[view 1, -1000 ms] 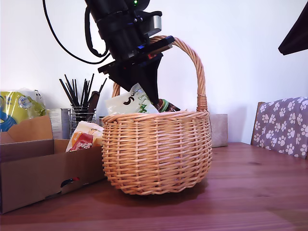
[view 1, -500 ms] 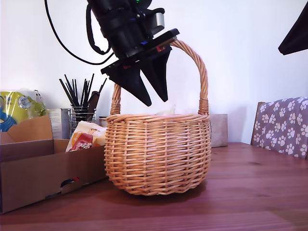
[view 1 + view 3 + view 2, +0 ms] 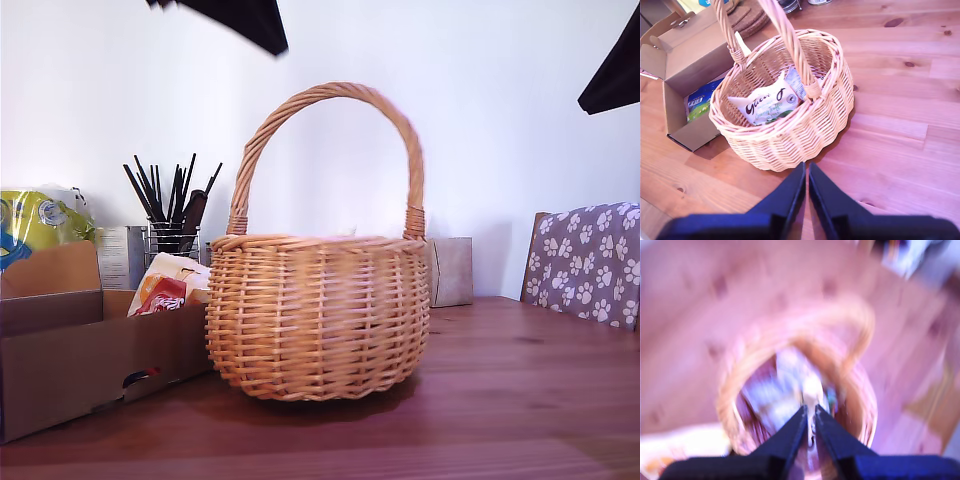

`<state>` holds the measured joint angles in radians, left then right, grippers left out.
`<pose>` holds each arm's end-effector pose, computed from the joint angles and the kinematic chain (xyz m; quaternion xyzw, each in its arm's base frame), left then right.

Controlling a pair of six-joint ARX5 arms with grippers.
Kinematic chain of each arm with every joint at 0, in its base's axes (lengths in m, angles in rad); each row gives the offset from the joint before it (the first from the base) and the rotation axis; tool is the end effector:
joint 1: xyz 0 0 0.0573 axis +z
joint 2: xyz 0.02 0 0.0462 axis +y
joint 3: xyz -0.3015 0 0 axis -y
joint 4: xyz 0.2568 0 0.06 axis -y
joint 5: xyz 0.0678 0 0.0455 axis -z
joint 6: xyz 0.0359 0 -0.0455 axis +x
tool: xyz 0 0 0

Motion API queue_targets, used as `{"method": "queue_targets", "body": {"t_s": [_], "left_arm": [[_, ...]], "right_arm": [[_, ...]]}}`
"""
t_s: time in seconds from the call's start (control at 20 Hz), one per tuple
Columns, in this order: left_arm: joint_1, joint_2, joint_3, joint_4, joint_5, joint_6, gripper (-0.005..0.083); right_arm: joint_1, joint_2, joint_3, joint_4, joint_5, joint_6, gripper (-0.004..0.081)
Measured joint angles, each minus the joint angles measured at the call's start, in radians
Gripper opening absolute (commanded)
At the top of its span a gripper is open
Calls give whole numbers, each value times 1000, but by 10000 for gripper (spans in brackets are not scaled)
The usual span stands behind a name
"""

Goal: Move the bags of Easter eggs from the cardboard box on the left into the woven basket on the right side.

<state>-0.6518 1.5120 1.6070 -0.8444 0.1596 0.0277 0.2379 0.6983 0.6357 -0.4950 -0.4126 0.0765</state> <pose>0.2572 -0.2034 0.4182 0.1010 0.3498 -0.3722 0.8538 0.1274 0.0457 0.2879 0.0588 0.2857 0.2965 0.9094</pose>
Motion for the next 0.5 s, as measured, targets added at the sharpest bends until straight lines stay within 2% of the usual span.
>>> {"method": "queue_targets", "body": {"t_s": [0.1,0.2,0.35,0.5], "left_arm": [[1,-29,-20,24,3,30,-24],[14,-104,-136,103,6,40,-24],[76,-280,-406,276,8,62,-24],[205,-501,-700,512,60,105,-24]], "right_arm": [[0,0,0,0,0,0,-12],[0,0,0,0,0,0,-12],[0,0,0,0,0,0,-12],[0,0,0,0,0,0,-12]]}}
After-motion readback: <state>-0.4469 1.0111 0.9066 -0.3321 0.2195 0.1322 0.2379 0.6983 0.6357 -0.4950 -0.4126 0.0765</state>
